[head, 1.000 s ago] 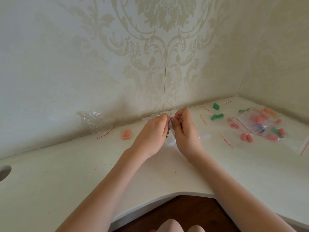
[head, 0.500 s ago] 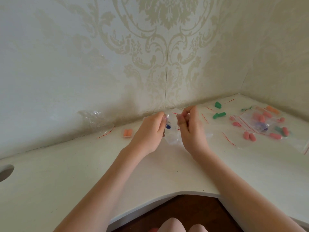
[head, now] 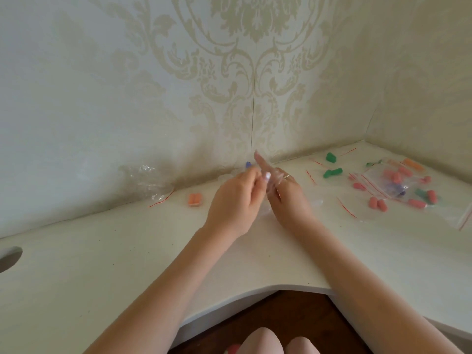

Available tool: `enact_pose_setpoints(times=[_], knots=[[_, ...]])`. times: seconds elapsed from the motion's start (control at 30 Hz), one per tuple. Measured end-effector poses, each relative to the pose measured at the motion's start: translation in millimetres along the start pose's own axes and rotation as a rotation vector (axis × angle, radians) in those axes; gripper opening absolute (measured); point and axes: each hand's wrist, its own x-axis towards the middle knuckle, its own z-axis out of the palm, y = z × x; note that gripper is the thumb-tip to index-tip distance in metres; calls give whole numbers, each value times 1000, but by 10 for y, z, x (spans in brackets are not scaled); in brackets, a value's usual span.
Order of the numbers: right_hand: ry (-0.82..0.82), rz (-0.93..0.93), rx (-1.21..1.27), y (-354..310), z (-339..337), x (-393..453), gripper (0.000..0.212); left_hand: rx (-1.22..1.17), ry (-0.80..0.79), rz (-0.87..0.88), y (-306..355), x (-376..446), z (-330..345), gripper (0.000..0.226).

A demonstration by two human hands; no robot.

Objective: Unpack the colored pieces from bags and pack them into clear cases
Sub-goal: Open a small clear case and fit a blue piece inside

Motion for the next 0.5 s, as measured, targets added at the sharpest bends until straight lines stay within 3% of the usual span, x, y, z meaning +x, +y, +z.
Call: enact_pose_setpoints(times=[0.1, 0.23, 0.33, 0.5], knots=[[-22, 48, 241, -13, -10, 35, 60, -226, 158, -322, -138, 98, -36, 18], [-50, 77, 414, -106, -37, 6, 56, -690, 90, -759, -196, 154, -69, 18], [-82, 114, 455, -92, -65, -1, 30, -883, 134, -812, -161, 172, -120, 6], [-108, 64, 463, -175, -80, -11, 30, -815, 181, -851, -162, 168, -142, 13]])
